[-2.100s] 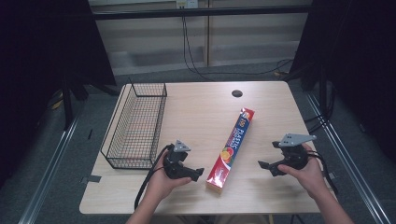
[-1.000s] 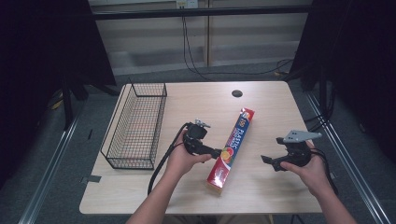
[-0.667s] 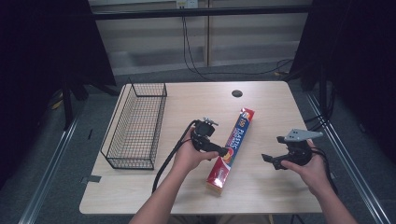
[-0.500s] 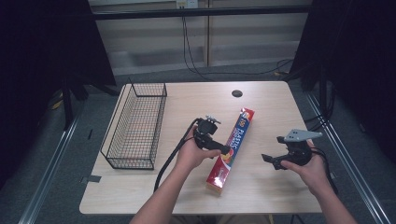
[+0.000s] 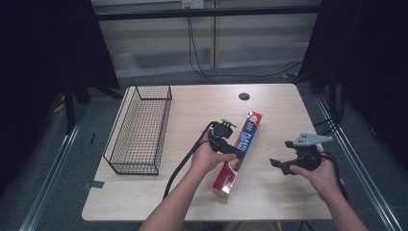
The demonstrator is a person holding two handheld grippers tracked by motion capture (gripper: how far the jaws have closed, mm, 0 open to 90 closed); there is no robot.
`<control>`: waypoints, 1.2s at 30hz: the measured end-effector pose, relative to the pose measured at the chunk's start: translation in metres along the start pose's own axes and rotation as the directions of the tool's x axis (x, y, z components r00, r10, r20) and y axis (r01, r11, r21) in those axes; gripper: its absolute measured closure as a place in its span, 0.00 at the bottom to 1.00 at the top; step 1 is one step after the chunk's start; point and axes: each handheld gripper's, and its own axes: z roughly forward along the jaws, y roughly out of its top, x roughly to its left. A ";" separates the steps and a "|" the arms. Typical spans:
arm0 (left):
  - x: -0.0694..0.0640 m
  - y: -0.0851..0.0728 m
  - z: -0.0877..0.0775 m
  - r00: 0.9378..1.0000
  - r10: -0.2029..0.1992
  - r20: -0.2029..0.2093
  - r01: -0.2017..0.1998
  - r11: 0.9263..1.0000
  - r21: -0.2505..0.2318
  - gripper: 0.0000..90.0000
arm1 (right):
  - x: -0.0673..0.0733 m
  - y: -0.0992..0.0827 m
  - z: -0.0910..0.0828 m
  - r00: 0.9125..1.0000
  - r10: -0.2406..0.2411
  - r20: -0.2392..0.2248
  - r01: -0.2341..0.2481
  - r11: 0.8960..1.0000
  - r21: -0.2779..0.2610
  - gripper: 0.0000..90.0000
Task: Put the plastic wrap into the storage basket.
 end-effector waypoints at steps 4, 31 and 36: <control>-0.003 0.002 0.006 1.000 -0.013 0.002 0.013 1.000 0.000 0.05 | 0.000 0.000 0.000 1.000 0.001 -0.002 -0.001 1.000 -0.002 0.06; -0.012 0.007 0.033 1.000 0.000 -0.011 0.001 0.998 0.055 0.08 | 0.001 0.000 -0.003 1.000 0.008 -0.009 -0.008 1.000 -0.014 0.07; -0.013 0.006 0.038 1.000 0.004 -0.022 -0.003 0.998 0.067 0.11 | 0.000 0.000 -0.003 1.000 0.012 -0.007 -0.012 1.000 -0.019 0.07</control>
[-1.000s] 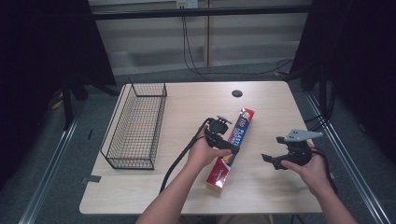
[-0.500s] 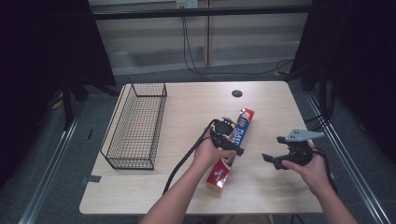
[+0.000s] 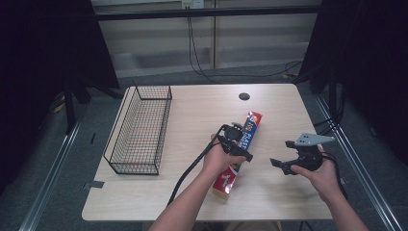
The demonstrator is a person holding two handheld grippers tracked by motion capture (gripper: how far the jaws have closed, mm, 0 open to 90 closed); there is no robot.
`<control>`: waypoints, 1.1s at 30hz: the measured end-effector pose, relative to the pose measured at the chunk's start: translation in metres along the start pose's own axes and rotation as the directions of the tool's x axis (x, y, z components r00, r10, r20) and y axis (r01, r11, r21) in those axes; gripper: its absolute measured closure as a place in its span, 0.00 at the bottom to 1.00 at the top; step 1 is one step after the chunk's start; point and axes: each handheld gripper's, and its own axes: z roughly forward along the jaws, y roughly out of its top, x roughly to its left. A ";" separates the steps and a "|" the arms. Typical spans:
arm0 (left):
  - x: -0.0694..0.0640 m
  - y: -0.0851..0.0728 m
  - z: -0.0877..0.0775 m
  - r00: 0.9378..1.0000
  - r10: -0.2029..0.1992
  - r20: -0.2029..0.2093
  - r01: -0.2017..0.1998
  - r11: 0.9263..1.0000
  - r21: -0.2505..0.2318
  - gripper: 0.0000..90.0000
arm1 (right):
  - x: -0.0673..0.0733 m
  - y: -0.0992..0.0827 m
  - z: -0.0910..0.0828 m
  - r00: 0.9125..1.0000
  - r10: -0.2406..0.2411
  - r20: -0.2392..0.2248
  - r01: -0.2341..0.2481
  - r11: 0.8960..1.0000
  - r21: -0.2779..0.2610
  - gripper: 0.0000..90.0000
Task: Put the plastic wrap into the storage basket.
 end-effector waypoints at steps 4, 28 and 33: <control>0.000 0.000 0.001 1.000 -0.003 -0.005 0.003 1.000 0.023 0.17 | 0.000 0.000 0.000 1.000 0.001 0.000 -0.001 1.000 0.004 0.07; 0.011 0.002 -0.002 0.993 -0.085 -0.087 0.092 0.993 0.078 0.41 | 0.000 0.000 0.000 1.000 0.001 -0.009 -0.001 1.000 -0.002 0.07; 0.014 0.004 0.004 0.992 -0.096 -0.084 0.102 0.993 0.058 0.37 | 0.000 0.000 0.002 1.000 -0.004 -0.009 0.004 1.000 -0.003 0.07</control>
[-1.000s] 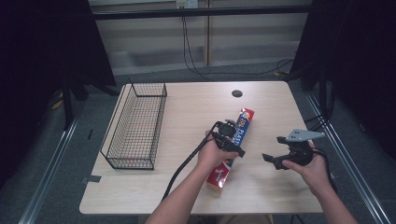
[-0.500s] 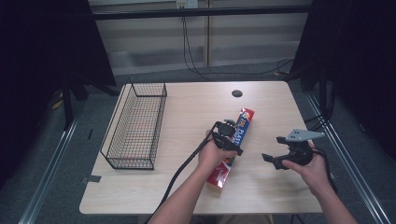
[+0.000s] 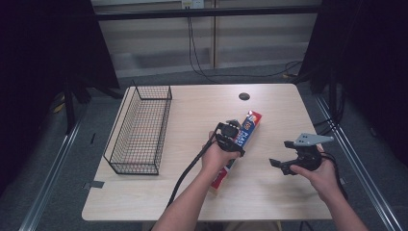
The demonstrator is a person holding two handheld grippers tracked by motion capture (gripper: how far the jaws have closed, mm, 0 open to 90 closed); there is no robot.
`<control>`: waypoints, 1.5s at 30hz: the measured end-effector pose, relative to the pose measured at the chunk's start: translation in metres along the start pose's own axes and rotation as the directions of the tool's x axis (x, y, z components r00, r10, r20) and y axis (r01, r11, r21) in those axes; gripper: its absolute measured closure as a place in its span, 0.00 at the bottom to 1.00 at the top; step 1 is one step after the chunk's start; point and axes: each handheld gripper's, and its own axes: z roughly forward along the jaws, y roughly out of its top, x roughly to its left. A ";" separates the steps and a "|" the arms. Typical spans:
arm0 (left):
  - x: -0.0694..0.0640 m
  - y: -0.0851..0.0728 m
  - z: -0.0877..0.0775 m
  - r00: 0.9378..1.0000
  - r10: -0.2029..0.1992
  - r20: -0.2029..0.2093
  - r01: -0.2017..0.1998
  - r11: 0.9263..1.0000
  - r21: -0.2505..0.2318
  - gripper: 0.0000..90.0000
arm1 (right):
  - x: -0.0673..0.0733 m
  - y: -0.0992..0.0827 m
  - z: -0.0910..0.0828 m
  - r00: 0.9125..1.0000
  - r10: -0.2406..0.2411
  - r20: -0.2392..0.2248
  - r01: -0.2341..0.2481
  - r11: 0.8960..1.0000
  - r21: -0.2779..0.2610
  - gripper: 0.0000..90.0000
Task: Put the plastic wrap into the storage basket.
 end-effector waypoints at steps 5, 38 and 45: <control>-0.002 0.004 0.009 1.000 -0.011 -0.028 0.011 1.000 -0.001 0.39 | -0.001 0.000 -0.002 1.000 0.004 0.005 -0.004 1.000 -0.009 0.07; 0.039 -0.009 -0.070 0.995 -0.064 -0.080 0.072 0.992 0.108 0.48 | -0.001 0.001 -0.002 1.000 -0.002 -0.007 0.002 1.000 -0.010 0.06; 0.046 -0.012 -0.083 0.991 -0.100 -0.085 0.108 0.989 0.099 0.48 | 0.000 0.001 -0.001 1.000 0.012 -0.015 -0.012 1.000 -0.017 0.04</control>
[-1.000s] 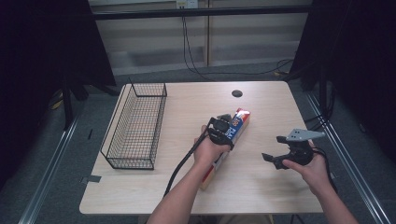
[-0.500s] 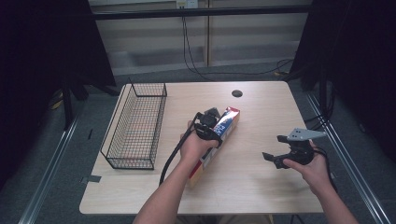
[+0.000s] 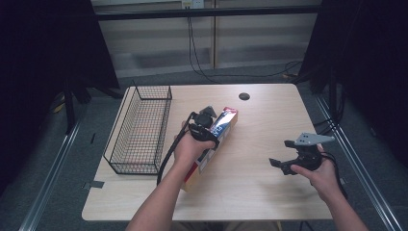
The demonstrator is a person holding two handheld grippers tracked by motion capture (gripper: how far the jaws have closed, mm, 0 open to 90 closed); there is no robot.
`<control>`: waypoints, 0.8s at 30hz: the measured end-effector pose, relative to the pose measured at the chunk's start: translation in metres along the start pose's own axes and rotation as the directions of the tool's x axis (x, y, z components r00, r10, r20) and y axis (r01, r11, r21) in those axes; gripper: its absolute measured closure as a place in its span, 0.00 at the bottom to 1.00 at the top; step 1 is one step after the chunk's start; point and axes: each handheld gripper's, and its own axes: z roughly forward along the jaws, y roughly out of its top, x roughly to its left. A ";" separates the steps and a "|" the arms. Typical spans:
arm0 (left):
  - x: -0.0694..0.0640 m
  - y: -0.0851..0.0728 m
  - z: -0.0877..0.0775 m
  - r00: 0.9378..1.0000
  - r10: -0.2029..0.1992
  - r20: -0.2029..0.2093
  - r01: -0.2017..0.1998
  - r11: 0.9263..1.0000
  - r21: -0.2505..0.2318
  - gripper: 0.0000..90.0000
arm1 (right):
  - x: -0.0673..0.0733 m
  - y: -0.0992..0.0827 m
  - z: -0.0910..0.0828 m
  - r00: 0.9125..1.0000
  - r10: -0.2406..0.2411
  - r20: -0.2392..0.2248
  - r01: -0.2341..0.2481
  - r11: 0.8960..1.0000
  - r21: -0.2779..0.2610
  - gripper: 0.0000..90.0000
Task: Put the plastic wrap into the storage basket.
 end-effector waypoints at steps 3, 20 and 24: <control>0.001 0.000 -0.005 1.000 -0.003 -0.001 0.003 1.000 0.001 0.48 | 0.000 0.000 0.000 1.000 0.008 -0.004 -0.008 1.000 -0.003 0.02; 0.017 -0.002 -0.031 0.999 -0.037 -0.010 0.037 0.999 -0.002 0.48 | 0.002 0.001 0.002 1.000 -0.009 -0.028 0.009 1.000 -0.001 0.02; 0.020 -0.002 -0.036 1.000 -0.030 -0.005 0.030 1.000 0.008 0.48 | 0.003 0.001 0.003 0.999 -0.018 -0.038 0.018 1.000 0.004 0.02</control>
